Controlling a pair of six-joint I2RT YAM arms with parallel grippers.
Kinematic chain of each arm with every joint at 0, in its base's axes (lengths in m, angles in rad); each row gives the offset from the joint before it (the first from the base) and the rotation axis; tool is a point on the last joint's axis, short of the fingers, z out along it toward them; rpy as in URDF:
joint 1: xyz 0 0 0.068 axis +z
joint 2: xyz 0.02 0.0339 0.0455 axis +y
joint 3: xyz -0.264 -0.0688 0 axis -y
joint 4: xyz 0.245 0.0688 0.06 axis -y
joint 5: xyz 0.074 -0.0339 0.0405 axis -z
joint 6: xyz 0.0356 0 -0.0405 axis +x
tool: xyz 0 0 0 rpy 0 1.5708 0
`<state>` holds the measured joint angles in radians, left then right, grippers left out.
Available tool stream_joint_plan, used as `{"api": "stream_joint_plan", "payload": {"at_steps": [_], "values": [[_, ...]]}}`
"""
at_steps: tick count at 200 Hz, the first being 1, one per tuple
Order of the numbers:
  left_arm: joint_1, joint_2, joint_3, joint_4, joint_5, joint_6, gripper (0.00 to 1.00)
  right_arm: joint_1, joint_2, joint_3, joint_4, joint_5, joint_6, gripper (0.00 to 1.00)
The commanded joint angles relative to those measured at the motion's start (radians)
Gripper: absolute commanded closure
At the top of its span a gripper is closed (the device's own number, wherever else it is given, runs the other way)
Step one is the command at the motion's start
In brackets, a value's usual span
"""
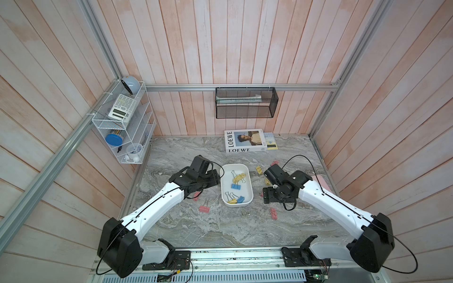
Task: Take out the binder clips from the storage box
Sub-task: Place the binder clip at the center of the board, then pick up the binder clip from the storage box.
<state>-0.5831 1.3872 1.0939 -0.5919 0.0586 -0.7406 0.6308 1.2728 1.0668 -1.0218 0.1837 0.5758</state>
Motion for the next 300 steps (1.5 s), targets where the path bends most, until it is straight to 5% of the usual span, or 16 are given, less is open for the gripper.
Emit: {"api": "stream_joint_plan", "payload": {"at_steps": [1, 35, 138, 250, 300], "values": [[-0.044, 0.116, 0.084, 0.017, -0.019, 0.079, 0.35, -0.023, -0.065, 0.006, 0.069, 0.038, -0.027, 0.02], [-0.060, 0.288, 0.174, 0.060, 0.017, 0.157, 0.48, -0.058, -0.140, -0.010, 0.136, 0.046, -0.053, 0.02], [-0.060, 0.608, 0.406, 0.070, 0.148, 0.312, 0.54, -0.128, -0.104, 0.006, 0.125, 0.002, -0.100, 0.02], [-0.066, 0.698, 0.468, 0.056, 0.215, 0.333, 0.66, -0.166, -0.091, 0.017, 0.126, -0.012, -0.118, 0.02], [-0.067, 0.650, 0.394, 0.083, 0.213, 0.313, 0.87, -0.170, -0.074, 0.017, 0.142, -0.028, -0.114, 0.02]]}}
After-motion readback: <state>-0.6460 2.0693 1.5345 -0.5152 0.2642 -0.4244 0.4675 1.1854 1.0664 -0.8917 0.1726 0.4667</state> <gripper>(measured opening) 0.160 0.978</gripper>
